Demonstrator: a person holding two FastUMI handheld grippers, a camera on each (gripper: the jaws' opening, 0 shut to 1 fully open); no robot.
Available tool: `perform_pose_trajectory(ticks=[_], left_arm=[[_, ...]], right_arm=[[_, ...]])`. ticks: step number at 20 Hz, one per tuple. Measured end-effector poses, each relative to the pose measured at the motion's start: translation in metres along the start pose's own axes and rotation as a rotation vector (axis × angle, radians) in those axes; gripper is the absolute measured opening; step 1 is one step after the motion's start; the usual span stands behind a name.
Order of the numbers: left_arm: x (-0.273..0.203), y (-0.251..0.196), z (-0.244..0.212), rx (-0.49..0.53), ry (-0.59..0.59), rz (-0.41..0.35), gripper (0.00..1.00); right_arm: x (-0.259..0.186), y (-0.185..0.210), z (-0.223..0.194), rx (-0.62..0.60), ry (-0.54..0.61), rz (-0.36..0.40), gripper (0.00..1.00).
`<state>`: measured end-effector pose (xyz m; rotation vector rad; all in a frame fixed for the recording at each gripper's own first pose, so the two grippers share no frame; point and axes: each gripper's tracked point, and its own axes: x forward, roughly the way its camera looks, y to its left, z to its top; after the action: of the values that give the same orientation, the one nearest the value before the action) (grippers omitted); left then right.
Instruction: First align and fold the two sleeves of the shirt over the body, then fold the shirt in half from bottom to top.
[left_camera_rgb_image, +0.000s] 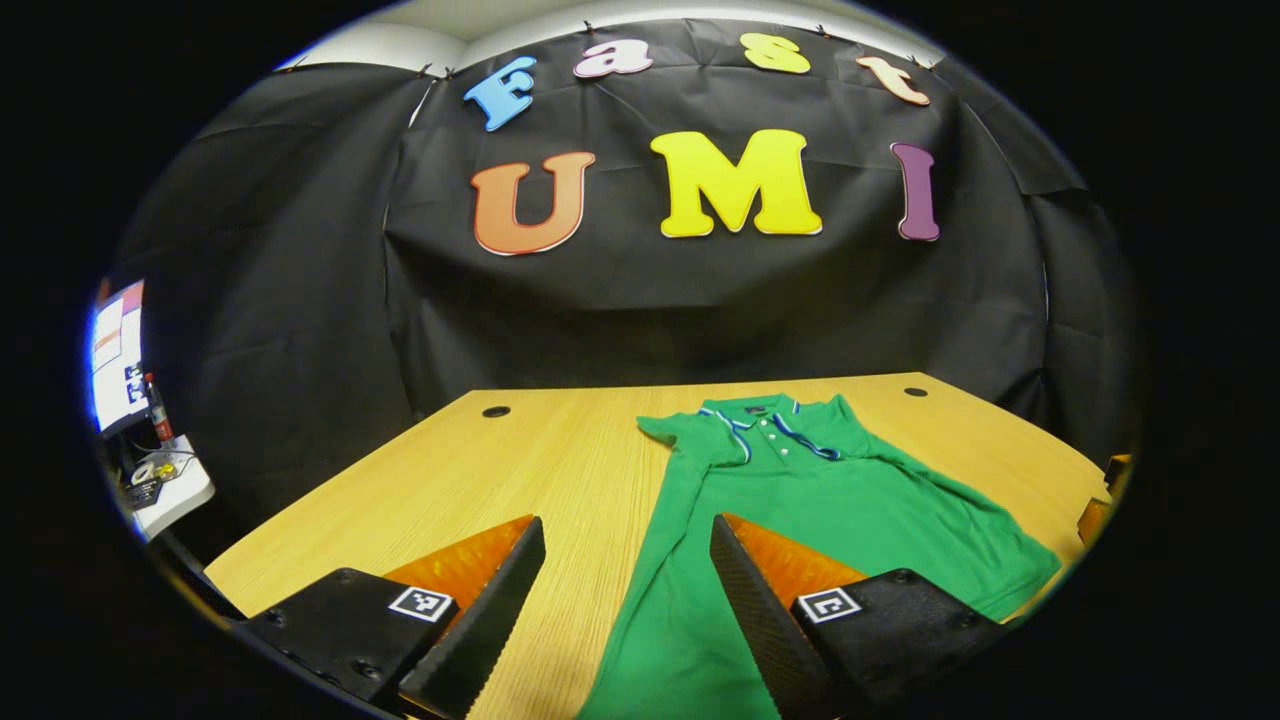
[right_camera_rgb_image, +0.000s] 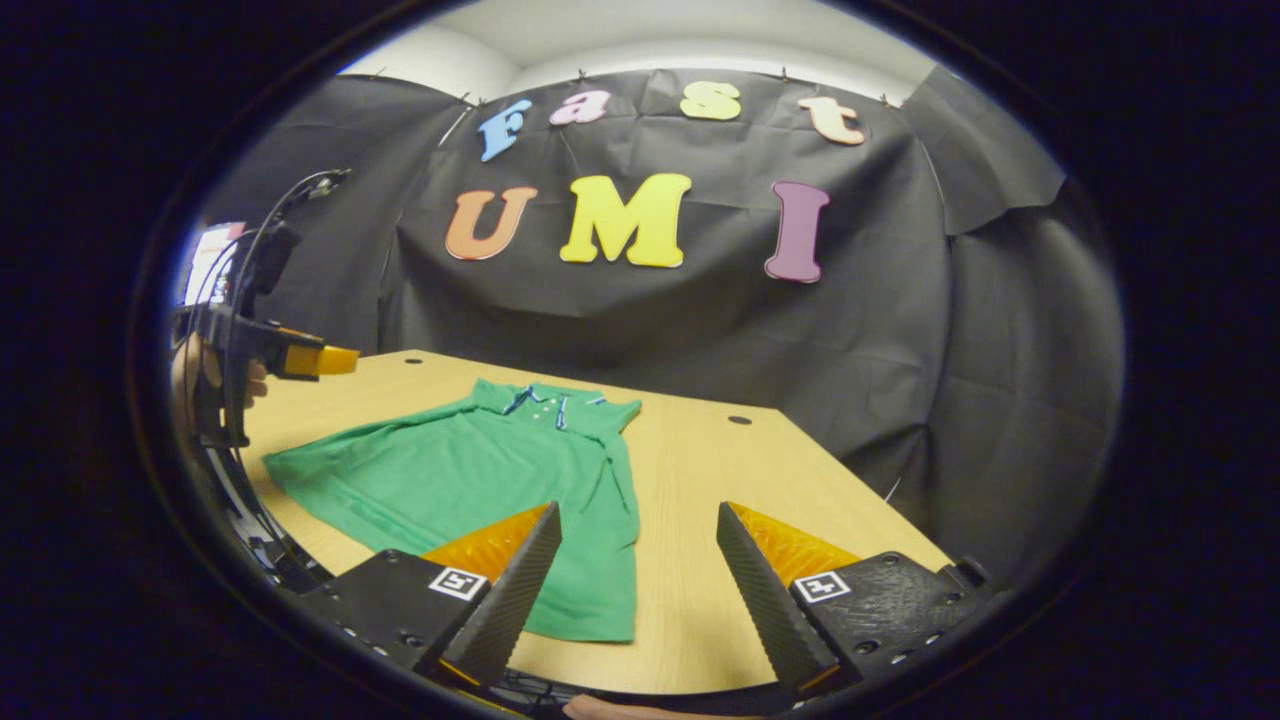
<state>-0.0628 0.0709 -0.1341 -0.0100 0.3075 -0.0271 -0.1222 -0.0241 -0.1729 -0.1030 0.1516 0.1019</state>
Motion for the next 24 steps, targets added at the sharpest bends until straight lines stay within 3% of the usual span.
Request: perform_pose_trajectory(ticks=[9,13,19,24], left_arm=[[-0.026,0.0,-0.08,-0.075,0.094,-0.04,1.0],[-0.029,0.005,-0.091,-0.065,0.098,-0.044,1.0],[-0.028,0.001,-0.111,-0.058,0.145,-0.066,1.0],[-0.028,-0.004,-0.109,-0.03,0.131,-0.07,0.98]], right_arm=[[0.001,0.009,-0.026,-0.001,0.062,0.013,0.95],[0.001,0.005,-0.037,-0.018,0.083,-0.001,0.95],[0.011,0.004,-0.065,0.052,0.168,0.013,0.96],[0.018,0.015,-0.08,0.111,0.233,0.059,0.95]])
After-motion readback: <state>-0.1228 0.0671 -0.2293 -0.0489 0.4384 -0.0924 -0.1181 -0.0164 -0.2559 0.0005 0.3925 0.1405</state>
